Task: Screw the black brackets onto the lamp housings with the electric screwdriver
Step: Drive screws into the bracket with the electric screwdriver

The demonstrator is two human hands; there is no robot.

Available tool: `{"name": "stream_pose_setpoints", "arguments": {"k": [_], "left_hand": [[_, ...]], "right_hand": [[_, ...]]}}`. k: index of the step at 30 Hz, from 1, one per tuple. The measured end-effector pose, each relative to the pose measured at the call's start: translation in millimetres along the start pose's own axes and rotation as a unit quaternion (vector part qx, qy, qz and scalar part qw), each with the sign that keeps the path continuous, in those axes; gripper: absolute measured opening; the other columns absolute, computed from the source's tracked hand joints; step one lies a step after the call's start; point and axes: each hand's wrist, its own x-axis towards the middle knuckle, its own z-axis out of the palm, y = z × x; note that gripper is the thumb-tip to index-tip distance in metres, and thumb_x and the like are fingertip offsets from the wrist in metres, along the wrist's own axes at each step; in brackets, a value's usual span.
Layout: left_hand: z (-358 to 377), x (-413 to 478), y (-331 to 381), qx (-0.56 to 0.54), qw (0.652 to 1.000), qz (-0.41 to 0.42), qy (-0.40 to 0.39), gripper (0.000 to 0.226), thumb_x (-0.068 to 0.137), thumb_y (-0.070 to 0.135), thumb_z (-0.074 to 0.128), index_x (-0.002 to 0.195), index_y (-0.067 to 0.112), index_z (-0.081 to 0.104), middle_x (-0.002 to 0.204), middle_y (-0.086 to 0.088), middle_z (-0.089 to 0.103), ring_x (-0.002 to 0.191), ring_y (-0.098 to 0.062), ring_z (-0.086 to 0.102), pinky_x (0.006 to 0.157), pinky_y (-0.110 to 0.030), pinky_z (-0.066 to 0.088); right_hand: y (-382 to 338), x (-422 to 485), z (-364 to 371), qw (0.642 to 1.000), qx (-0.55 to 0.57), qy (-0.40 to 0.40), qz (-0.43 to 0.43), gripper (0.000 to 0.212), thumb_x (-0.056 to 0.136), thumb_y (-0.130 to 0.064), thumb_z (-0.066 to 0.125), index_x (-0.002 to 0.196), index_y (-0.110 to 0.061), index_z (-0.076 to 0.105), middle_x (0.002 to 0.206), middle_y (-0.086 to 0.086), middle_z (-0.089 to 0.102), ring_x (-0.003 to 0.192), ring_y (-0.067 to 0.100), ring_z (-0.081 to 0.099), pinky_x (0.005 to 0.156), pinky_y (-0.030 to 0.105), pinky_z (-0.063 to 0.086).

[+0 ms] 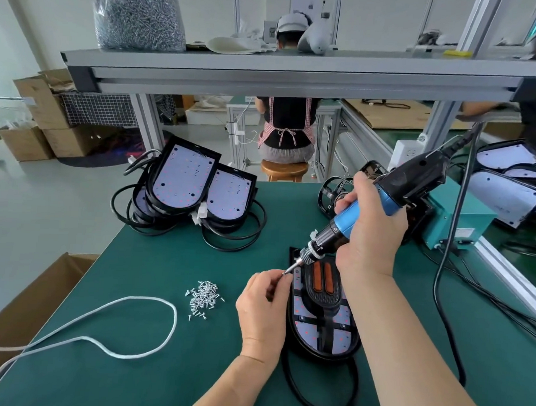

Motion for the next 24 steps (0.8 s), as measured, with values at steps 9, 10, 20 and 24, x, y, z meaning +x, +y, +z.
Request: {"name": "stream_pose_setpoints", "arguments": {"k": [9, 10, 20, 24], "left_hand": [[-0.3, -1.1, -2.0, 0.014, 1.0, 0.017, -0.007, 0.027, 0.086, 0.009, 0.075, 0.072, 0.031, 0.067, 0.076, 0.011, 0.064, 0.071, -0.009, 0.058, 0.063, -0.011, 0.044], [-0.5, -1.5, -2.2, 0.016, 1.0, 0.02, -0.007, 0.025, 0.086, 0.008, 0.075, 0.073, 0.029, 0.068, 0.075, 0.01, 0.064, 0.071, -0.009, 0.058, 0.063, -0.011, 0.044], [-2.1, -1.0, 1.1, 0.019, 0.999, 0.041, -0.011, 0.038, 0.085, 0.004, 0.075, 0.071, 0.037, 0.064, 0.079, 0.014, 0.065, 0.073, -0.009, 0.059, 0.065, -0.009, 0.043], [-1.9, -1.1, 1.4, 0.015, 0.999, 0.032, -0.012, 0.036, 0.085, 0.005, 0.075, 0.071, 0.037, 0.065, 0.078, 0.012, 0.065, 0.072, -0.01, 0.058, 0.064, -0.01, 0.044]], "right_hand": [[-1.4, -0.7, -1.5, 1.0, -0.004, -0.001, -0.003, 0.016, 0.089, -0.012, 0.073, 0.089, -0.013, 0.057, 0.065, -0.001, 0.056, 0.071, 0.024, 0.053, 0.058, 0.026, 0.052], [-1.6, -0.8, -1.5, 1.0, -0.005, -0.003, -0.003, 0.017, 0.089, -0.012, 0.073, 0.089, -0.013, 0.057, 0.066, 0.0, 0.056, 0.071, 0.024, 0.053, 0.058, 0.026, 0.052], [1.2, -0.9, 0.9, 1.0, -0.011, -0.016, 0.0, 0.03, 0.079, -0.021, 0.076, 0.096, -0.01, 0.055, 0.073, 0.003, 0.058, 0.075, 0.026, 0.055, 0.056, 0.027, 0.052], [3.1, -0.9, 2.4, 0.999, -0.023, -0.025, -0.006, 0.022, 0.085, -0.016, 0.076, 0.09, -0.012, 0.055, 0.069, 0.001, 0.059, 0.069, 0.024, 0.057, 0.057, 0.026, 0.052]]}}
